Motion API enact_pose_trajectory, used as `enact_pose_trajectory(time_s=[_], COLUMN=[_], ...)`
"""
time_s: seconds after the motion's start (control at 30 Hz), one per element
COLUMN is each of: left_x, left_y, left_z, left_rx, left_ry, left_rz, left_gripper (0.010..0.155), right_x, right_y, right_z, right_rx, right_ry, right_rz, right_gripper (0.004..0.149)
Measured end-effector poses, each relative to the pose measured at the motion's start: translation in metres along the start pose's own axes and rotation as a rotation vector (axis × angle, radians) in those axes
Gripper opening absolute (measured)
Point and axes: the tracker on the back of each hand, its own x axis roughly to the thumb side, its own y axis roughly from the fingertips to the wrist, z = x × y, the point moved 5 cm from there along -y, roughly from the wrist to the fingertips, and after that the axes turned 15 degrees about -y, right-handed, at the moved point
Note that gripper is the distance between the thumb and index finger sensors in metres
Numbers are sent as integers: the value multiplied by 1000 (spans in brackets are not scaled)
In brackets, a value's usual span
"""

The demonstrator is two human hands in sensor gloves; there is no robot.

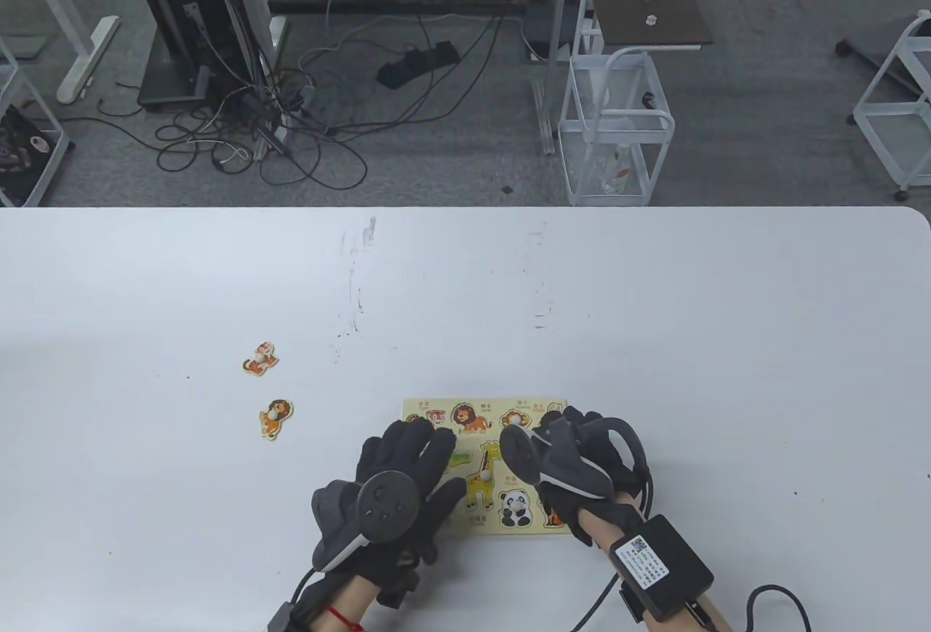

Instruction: Fit puzzle pieces into frame

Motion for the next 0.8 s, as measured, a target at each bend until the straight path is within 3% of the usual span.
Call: enact_pose_trajectory(time_s=[0.8], left_x=[4], left_y=[3], left_z=[-4], left_rx=[37], left_ry=[20], left_rz=[5], left_gripper=[64], right_x=[3], right_y=[-7], right_z=[-13], right_rx=[65], right_ry=[28], right_rz=[-23], right_gripper=[46])
